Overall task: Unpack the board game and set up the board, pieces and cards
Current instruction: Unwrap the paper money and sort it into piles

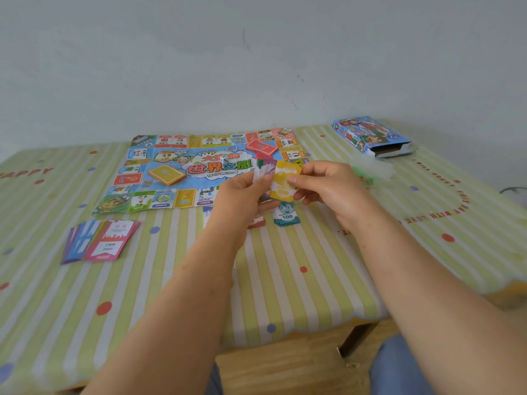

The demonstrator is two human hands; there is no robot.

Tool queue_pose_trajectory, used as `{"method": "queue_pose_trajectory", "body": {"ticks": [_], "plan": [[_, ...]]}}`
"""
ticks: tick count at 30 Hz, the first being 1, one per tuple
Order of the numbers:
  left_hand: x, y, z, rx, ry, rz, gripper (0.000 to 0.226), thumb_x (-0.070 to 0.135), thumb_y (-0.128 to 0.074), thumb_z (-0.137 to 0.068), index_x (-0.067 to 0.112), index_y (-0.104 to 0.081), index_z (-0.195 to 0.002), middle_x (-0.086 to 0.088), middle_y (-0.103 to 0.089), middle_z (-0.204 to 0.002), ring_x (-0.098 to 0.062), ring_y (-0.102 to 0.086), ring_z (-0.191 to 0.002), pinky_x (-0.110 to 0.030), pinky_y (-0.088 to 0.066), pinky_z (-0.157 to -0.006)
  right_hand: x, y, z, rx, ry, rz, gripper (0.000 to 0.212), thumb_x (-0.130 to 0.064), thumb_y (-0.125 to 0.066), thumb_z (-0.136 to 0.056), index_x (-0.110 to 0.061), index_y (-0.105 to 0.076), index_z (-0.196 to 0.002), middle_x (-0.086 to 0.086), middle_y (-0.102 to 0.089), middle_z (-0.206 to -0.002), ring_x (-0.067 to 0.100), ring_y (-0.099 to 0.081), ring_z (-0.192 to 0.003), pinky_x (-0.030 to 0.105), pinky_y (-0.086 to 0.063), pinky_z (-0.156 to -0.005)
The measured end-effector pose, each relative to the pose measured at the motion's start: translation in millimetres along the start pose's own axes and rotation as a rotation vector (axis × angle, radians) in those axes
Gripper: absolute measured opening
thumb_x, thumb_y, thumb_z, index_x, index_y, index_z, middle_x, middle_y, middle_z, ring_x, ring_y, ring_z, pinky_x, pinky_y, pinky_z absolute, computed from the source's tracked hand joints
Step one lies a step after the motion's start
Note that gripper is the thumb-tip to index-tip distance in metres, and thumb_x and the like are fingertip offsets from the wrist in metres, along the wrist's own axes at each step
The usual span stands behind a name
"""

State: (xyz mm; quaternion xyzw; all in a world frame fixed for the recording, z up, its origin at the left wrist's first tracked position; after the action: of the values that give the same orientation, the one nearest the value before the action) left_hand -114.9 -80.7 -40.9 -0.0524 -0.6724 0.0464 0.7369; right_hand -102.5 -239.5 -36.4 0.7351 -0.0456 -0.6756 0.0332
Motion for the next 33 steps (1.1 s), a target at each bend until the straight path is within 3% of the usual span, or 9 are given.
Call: {"method": "queue_pose_trajectory", "body": {"ticks": [10,16,24,27,31,33], "plan": [[1,-2,6,-0.004,-0.005,0.049,0.011,0.015,-0.058,-0.094,0.014,-0.069,-0.093,-0.006,-0.075,-0.093,-0.015,-0.073,-0.087,-0.019,-0.058,-0.067,-13,40,2,0.015,-0.073,0.202,0.014,-0.001,-0.075,-0.078,0.006,-0.068,-0.089,0.015,-0.066,-0.07,0.014,-0.063,-0.053,0.024,-0.059,-0.058],[3,-3,12,-0.002,0.026,0.026,0.017,0.019,-0.057,-0.095,0.012,-0.067,-0.107,-0.006,-0.074,-0.097,-0.006,-0.072,-0.071,-0.012,-0.049,-0.048,-19,48,2,-0.1,-0.215,0.475,0.012,0.001,-0.077,-0.075,0.003,-0.069,-0.084,0.015,-0.067,-0.066,0.016,-0.063,-0.051,0.024,-0.058,-0.055],[2,-1,14,-0.01,0.058,0.015,0.019,0.022,-0.057,-0.095,0.014,-0.067,-0.109,-0.006,-0.075,-0.097,-0.005,-0.072,-0.073,-0.012,-0.049,-0.049,-16,32,0,-0.093,-0.205,0.739,0.007,-0.002,-0.074,-0.078,-0.004,-0.07,-0.083,0.014,-0.069,-0.068,0.03,-0.069,-0.07,0.038,-0.06,-0.076],[2,-2,13,-0.014,0.061,-0.002,0.019,0.023,-0.057,-0.095,0.015,-0.067,-0.109,-0.005,-0.075,-0.097,-0.004,-0.072,-0.073,-0.012,-0.049,-0.049,-16,27,0,-0.07,-0.18,0.88,0.007,-0.007,-0.074,-0.078,-0.005,-0.073,-0.084,0.014,-0.073,-0.076,0.026,-0.07,-0.073,0.039,-0.059,-0.08],[3,-2,14,-0.019,0.063,0.012,0.021,0.022,-0.056,-0.096,0.013,-0.066,-0.112,-0.007,-0.074,-0.1,-0.004,-0.072,-0.071,-0.012,-0.049,-0.048,-18,20,0,-0.037,-0.151,1.08,0.004,-0.012,-0.073,-0.076,-0.012,-0.07,-0.073,0.009,-0.071,-0.08,0.024,-0.067,-0.079,0.03,-0.053,-0.072],[3,-2,14,-0.021,0.058,0.014,0.02,0.022,-0.056,-0.096,0.014,-0.066,-0.111,-0.007,-0.074,-0.099,-0.004,-0.072,-0.07,-0.012,-0.049,-0.048,-17,16,-1,-0.017,-0.13,1.146,0.004,-0.012,-0.071,-0.075,-0.01,-0.071,-0.078,0.009,-0.07,-0.08,0.024,-0.067,-0.077,0.028,-0.05,-0.065]]}}
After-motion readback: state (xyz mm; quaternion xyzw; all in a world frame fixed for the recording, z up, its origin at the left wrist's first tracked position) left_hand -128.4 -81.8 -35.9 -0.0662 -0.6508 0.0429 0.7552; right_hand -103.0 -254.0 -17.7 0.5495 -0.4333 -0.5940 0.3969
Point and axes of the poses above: each hand's wrist, its own z-axis away from the middle knuckle, its own y-axis out of the back of the hand, x = y × z, the point moved 3 cm from there along -z, towards the middle knuckle
